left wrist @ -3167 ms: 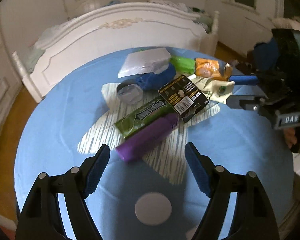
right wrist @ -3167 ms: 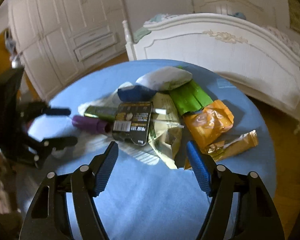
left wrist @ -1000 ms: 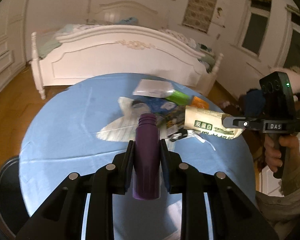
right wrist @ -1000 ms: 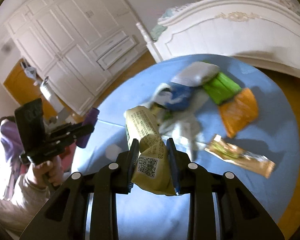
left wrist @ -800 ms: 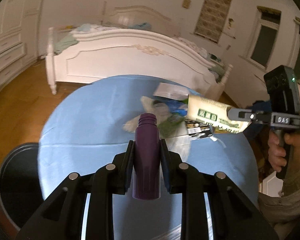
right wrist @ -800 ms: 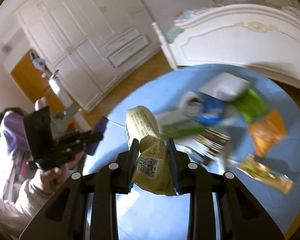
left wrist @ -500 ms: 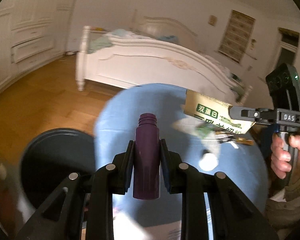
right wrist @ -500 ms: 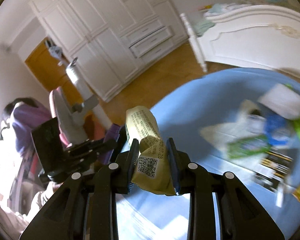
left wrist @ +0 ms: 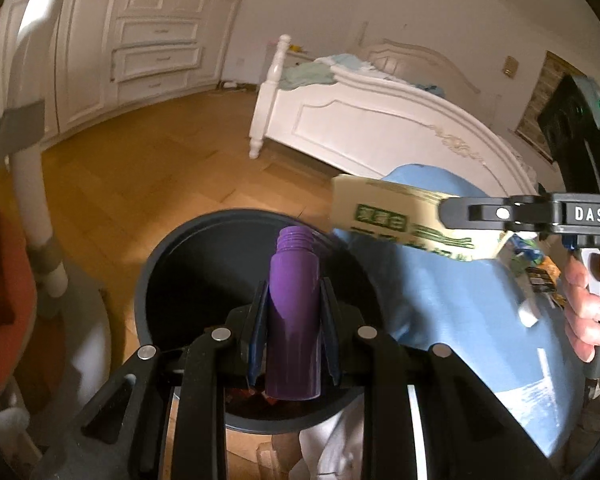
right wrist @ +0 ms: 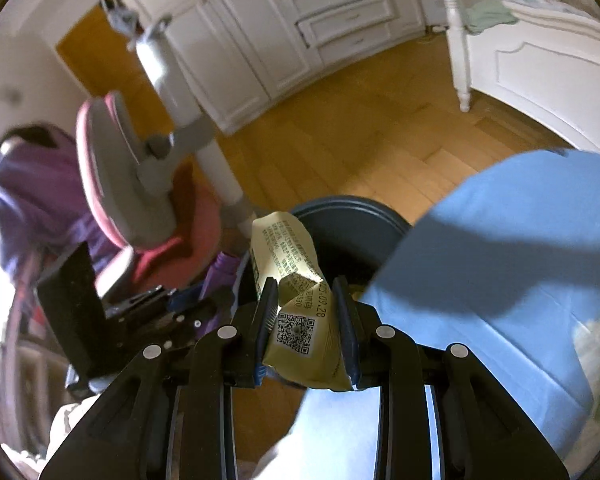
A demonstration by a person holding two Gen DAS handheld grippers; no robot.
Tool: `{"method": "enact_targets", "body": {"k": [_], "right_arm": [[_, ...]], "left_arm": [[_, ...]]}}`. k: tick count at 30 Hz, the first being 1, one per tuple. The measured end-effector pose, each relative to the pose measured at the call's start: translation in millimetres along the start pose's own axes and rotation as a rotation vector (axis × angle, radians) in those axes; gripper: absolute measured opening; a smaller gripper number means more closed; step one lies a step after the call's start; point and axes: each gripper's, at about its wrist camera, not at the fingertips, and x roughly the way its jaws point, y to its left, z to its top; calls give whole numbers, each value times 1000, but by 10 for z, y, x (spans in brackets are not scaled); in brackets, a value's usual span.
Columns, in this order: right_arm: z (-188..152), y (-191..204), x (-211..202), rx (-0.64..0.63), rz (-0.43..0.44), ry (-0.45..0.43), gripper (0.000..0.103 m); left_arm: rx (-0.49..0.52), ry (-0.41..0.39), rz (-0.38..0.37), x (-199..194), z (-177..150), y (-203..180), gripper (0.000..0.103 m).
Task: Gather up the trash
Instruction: 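Carry the purple bottle and beige bag over the black bin and open both grippers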
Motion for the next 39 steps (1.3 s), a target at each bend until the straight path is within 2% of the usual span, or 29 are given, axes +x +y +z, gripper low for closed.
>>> {"method": "enact_targets", "body": {"k": [8, 12, 16, 18, 19, 20, 22, 23, 30, 33, 37, 39], "right_arm": [[210, 191, 738, -82, -126, 120, 29], [248, 175, 948, -80, -143, 143, 29], [247, 119, 993, -61, -131, 152, 31], [255, 91, 996, -47, -123, 152, 40], [266, 85, 993, -38, -119, 144, 53], [275, 71, 960, -25, -115, 127, 64], [281, 26, 879, -8, -100, 96, 67], [284, -9, 834, 4, -83, 87, 67], [211, -229, 343, 90, 26, -22, 67], [121, -387, 42, 134, 60, -80, 67], [-54, -664, -413, 178, 68, -162, 68], [-158, -826, -625, 194, 55, -199, 74]], "left_arm": [[-30, 40, 2, 295, -28, 169, 25], [-33, 58, 14, 394, -20, 227, 25], [-35, 64, 38, 430, -16, 258, 27], [-35, 70, 51, 431, -1, 273, 28], [-36, 72, 52, 434, 2, 272, 29], [-34, 72, 56, 422, 11, 267, 32], [-22, 57, 71, 381, 31, 238, 54], [-18, 49, 75, 370, 36, 228, 57], [25, 33, 33, 298, 164, -62, 58], [66, 28, -17, 270, 241, -336, 58], [146, 36, -85, 268, 301, -753, 58], [189, 43, -127, 283, 318, -996, 59]]}}
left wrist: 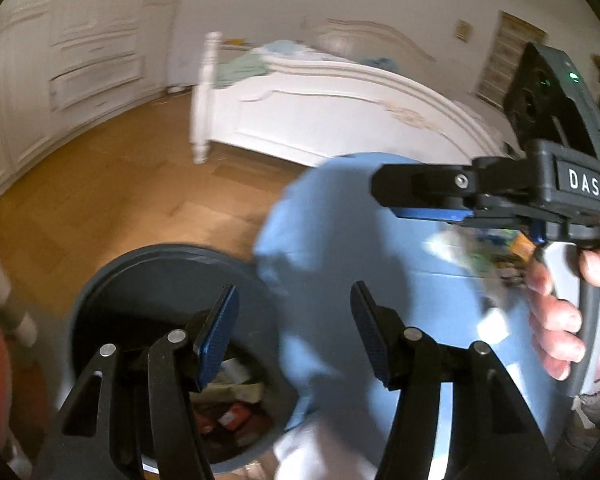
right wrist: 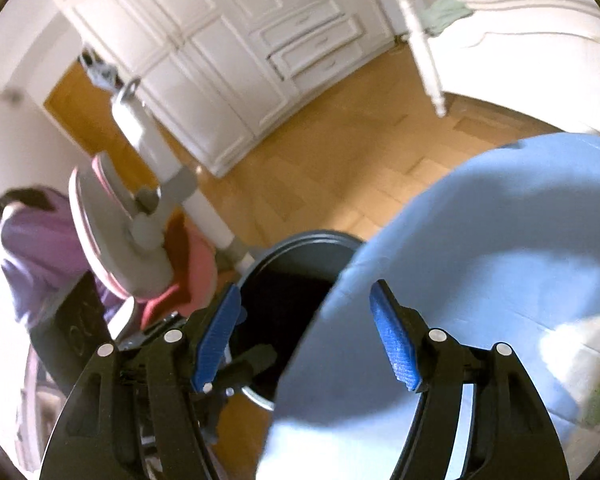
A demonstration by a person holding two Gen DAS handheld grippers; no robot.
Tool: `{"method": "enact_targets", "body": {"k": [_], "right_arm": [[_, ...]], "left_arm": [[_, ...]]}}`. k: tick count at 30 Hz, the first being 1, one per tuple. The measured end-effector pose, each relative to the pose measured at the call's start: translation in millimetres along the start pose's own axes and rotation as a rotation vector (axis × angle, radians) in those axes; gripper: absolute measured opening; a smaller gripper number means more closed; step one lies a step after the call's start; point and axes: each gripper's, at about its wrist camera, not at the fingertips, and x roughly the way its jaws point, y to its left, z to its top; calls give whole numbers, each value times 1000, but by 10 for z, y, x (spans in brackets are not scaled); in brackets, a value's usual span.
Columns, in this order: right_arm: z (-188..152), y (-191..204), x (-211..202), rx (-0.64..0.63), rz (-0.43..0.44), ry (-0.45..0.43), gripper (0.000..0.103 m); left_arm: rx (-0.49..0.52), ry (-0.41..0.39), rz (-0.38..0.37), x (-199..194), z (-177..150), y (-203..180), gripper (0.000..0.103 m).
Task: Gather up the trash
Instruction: 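Grasp the green Doublemint box with the left gripper while the right grasps the white tissue pack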
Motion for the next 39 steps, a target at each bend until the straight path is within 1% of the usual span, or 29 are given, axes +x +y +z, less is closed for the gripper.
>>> {"method": "enact_targets", "body": {"k": [1, 2, 6, 7, 9, 10, 11, 13, 17, 18, 19, 20, 25, 26, 27, 28, 31, 33, 36, 37, 38, 39], "right_arm": [[-9, -67, -90, 3, -10, -14, 74], [-33, -178, -231, 6, -28, -33, 74], [-118, -606, -678, 29, -94, -90, 74], [-122, -770, -820, 40, -117, -107, 74], [-131, -1016, -1006, 63, -154, -127, 78], [-134, -1156, -1104, 73, -170, -137, 83], [-125, -1317, -1216, 79, -191, -144, 85], [-106, -1562, -1355, 63, -234, -137, 88], [-3, -1986, -1551, -35, -370, -94, 89], [11, -2053, -1566, -57, -391, -82, 91], [31, -2128, -1581, -81, -412, -69, 94], [56, -2203, -1589, -112, -432, -55, 95], [128, -2377, -1478, -244, -448, 23, 95], [146, -2384, -1425, -269, -457, 43, 95], [156, -2418, -1374, -293, -459, 64, 95], [180, -2449, -1327, -300, -458, 75, 95], [203, -2559, -1173, -304, -455, 132, 95], [188, -2614, -1073, -301, -458, 170, 95], [148, -2654, -970, -305, -459, 182, 94], [134, -2664, -951, -297, -464, 181, 89], [128, -2697, -934, -266, -458, 183, 76], [124, -2717, -937, -241, -459, 177, 75]], "left_arm": [[23, 6, -25, 34, 32, -131, 62], [46, 10, -44, 68, 52, -257, 64], [143, 44, -123, 233, 111, -742, 64], [185, 56, -142, 301, 132, -914, 64], [242, 74, -160, 406, 166, -1147, 64], [268, 84, -172, 462, 187, -1264, 64], [288, 93, -184, 512, 207, -1365, 64], [344, 115, -210, 622, 223, -1602, 64], [444, 157, -236, 864, 286, -1923, 64], [469, 174, -241, 947, 297, -1999, 64], [484, 184, -242, 1012, 319, -2025, 64], [504, 198, -241, 1080, 327, -2083, 64], [615, 269, -238, 1351, 316, -2274, 62], [631, 278, -241, 1377, 308, -2294, 60], [656, 298, -245, 1435, 293, -2323, 54], [669, 307, -238, 1475, 288, -2342, 54], [678, 333, -229, 1597, 301, -2335, 48], [671, 340, -234, 1628, 306, -2334, 46], [669, 336, -237, 1667, 320, -2318, 43], [670, 334, -238, 1675, 325, -2312, 42], [670, 332, -236, 1699, 347, -2317, 41], [667, 330, -239, 1701, 354, -2299, 40]]}}
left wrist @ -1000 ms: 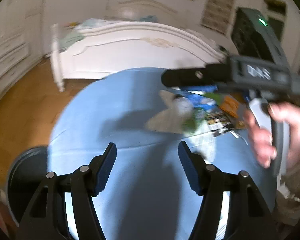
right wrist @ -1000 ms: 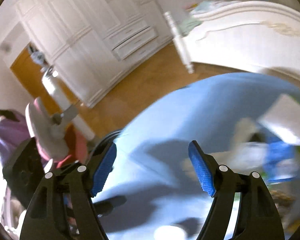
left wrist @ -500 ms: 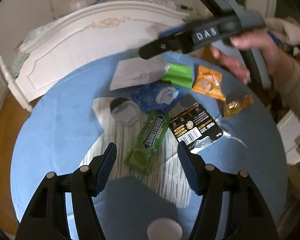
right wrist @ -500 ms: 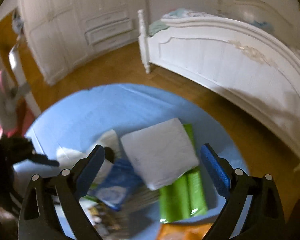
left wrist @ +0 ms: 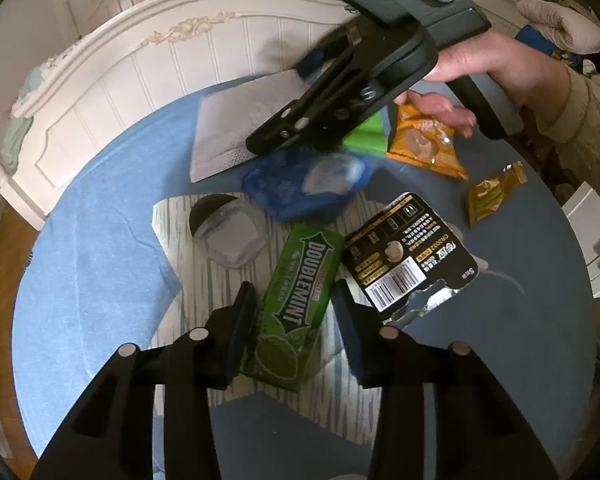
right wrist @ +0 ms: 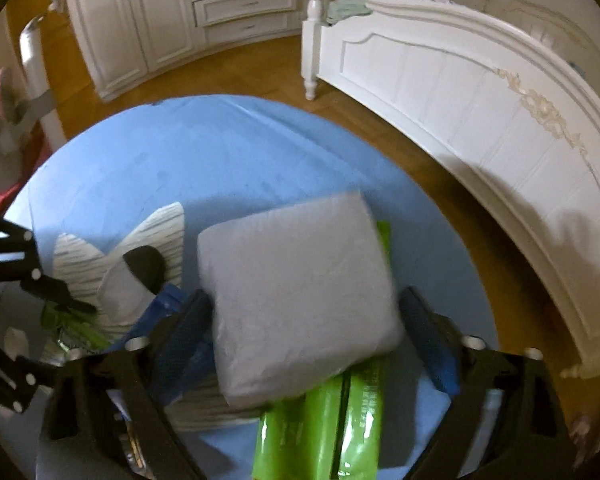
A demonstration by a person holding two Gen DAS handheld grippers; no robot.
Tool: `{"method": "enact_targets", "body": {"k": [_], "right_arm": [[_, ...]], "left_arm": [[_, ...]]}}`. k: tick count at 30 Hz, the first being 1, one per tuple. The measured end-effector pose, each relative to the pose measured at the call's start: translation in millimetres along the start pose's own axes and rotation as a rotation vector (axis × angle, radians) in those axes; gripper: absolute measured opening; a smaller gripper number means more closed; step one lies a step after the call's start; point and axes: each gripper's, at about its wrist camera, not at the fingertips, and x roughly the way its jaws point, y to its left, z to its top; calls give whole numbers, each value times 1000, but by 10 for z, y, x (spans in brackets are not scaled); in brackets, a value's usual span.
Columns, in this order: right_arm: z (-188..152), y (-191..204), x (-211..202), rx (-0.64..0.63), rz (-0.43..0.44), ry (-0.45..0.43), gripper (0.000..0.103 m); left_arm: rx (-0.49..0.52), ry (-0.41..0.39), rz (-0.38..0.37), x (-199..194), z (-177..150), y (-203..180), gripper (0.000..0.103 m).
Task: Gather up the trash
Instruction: 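Grasp the green Doublemint box with the left gripper while the right grasps the white tissue pack, then carry the gum box and tissue pack over the bin and open both grippers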
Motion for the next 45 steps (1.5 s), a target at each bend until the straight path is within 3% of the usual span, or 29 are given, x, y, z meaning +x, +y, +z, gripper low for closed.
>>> {"method": "enact_targets", "body": {"k": [5, 9, 15, 22, 24, 30, 45], "right_arm": [[-77, -94, -222, 125, 39, -72, 56], [-215, -105, -576, 222, 73, -175, 55], [-586, -8, -1052, 401, 220, -320, 55], [-1081, 122, -1343, 576, 413, -421, 55], [-1140, 144, -1388, 608, 460, -433, 55], [-1216, 361, -1540, 607, 475, -438, 55], [-668, 1321, -1269, 499, 532, -321, 55]], "left_arm": [[-10, -22, 3, -32, -79, 39, 36], [-20, -25, 9, -89, -185, 51, 33], [-73, -47, 11, -136, -228, 66, 31], [-172, -178, -5, -540, -338, 69, 31], [-186, -211, -2, -660, -378, 29, 31], [-258, -289, 8, -1033, -558, 20, 31], [-541, -413, 157, -1668, -1528, 476, 31]]}}
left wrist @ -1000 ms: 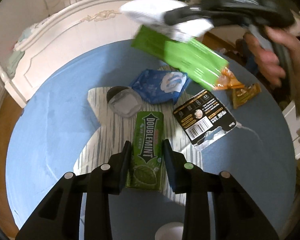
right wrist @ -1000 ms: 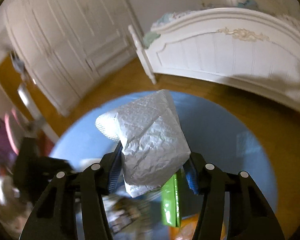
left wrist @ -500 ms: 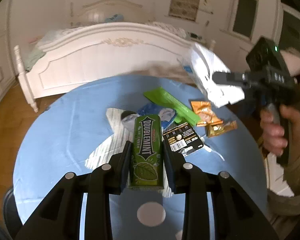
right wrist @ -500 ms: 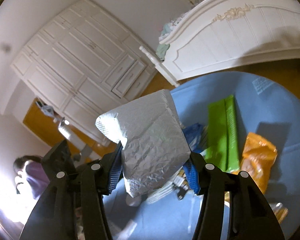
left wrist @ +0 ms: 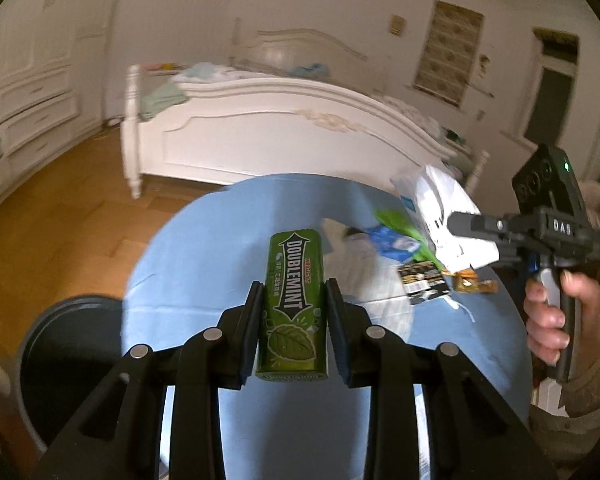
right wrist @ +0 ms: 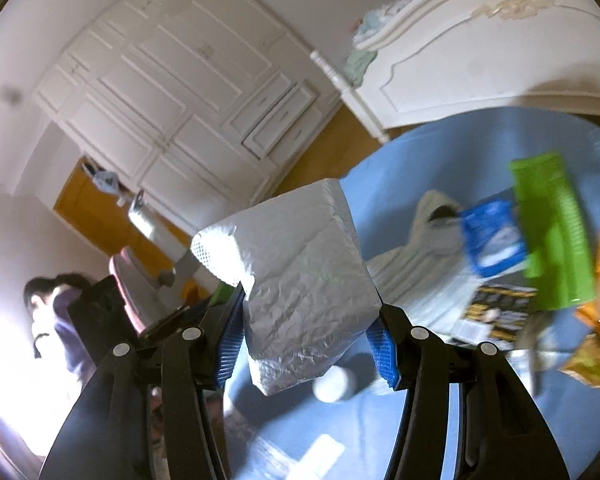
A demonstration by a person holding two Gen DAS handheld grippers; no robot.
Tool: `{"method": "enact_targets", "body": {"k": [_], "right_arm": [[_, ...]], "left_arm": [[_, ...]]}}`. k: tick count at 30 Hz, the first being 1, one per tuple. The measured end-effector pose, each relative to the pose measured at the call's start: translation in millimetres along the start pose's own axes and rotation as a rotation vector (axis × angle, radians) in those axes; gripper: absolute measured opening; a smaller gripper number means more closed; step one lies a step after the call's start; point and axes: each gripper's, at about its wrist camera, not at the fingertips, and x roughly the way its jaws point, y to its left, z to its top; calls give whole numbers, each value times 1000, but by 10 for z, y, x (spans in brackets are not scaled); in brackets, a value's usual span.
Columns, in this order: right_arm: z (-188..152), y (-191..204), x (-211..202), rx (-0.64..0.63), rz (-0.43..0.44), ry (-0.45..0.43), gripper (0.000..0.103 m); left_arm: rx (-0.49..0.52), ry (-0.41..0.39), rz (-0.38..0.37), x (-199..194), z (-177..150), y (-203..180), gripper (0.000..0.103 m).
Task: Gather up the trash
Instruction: 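Carry the gum box and tissue pack over the bin and open both grippers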
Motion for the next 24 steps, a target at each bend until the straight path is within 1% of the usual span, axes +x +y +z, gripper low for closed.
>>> {"method": "enact_targets", "body": {"k": [3, 5, 8, 11, 13, 16, 19, 24], "right_arm": [[-2, 229, 296, -25, 10, 56, 55], [-3, 428, 518, -65, 8, 93, 55], [-26, 772, 873, -145, -1, 160, 55], [-60, 1105, 1259, -225, -14, 216, 55], [-94, 1261, 1501, -260, -22, 252, 55], [-165, 1500, 1865, -307, -35, 303, 55], [-220, 1653, 2152, -336, -37, 347, 55], [-344, 1891, 2737, -390, -86, 429, 55]], "left_arm": [[-54, -21, 41, -159, -88, 223, 31], [-89, -32, 63, -244, -133, 368, 31], [-135, -48, 130, -396, -242, 624, 31], [-180, -59, 177, -541, -355, 865, 31], [-200, -62, 215, -624, -432, 1010, 31], [-240, -64, 243, -716, -540, 1214, 31], [-273, -61, 269, -767, -636, 1398, 31], [-334, -45, 279, -750, -807, 1665, 31]]}}
